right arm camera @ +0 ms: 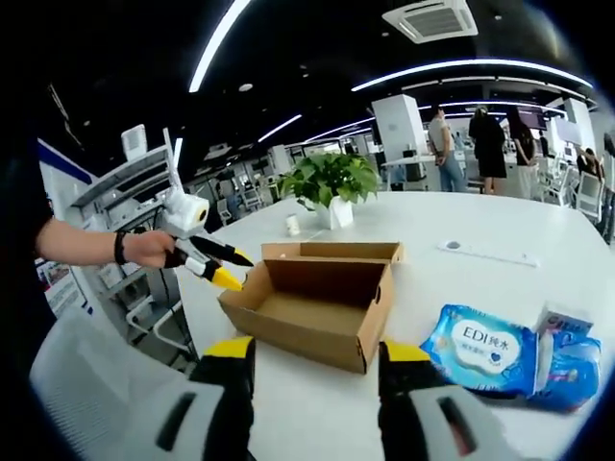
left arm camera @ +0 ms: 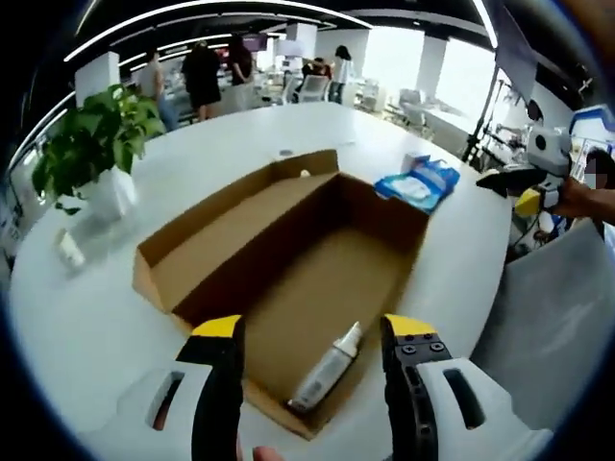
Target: Operate the shoe box by opening the lid, removing the specified soft item, and placing it in the target area until the item is outside and the box remains undamaged.
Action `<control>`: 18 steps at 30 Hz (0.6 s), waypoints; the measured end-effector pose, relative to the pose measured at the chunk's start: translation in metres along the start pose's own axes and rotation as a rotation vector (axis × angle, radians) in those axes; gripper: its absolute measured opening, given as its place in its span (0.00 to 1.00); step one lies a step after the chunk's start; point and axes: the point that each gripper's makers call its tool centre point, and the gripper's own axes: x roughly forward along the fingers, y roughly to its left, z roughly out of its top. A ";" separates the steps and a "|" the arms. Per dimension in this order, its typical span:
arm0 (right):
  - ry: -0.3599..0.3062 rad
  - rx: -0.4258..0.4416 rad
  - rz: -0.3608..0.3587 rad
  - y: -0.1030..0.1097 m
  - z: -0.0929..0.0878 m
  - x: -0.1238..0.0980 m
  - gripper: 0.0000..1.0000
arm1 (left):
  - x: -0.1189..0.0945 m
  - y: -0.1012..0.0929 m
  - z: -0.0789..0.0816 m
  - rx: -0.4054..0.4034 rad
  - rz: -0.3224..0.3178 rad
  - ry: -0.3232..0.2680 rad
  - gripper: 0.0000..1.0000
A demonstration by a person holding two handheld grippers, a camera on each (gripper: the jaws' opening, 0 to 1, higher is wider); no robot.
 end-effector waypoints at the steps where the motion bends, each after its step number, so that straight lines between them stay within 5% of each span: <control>1: -0.003 -0.003 0.001 0.001 0.001 0.000 0.49 | 0.003 0.002 -0.003 0.028 -0.005 0.022 0.58; 8: -0.013 -0.006 0.005 0.009 0.002 -0.002 0.49 | 0.023 0.003 -0.020 0.112 -0.063 0.137 0.58; 18: 0.009 -0.010 0.000 0.010 -0.008 -0.002 0.50 | 0.043 -0.001 -0.035 0.194 -0.150 0.229 0.58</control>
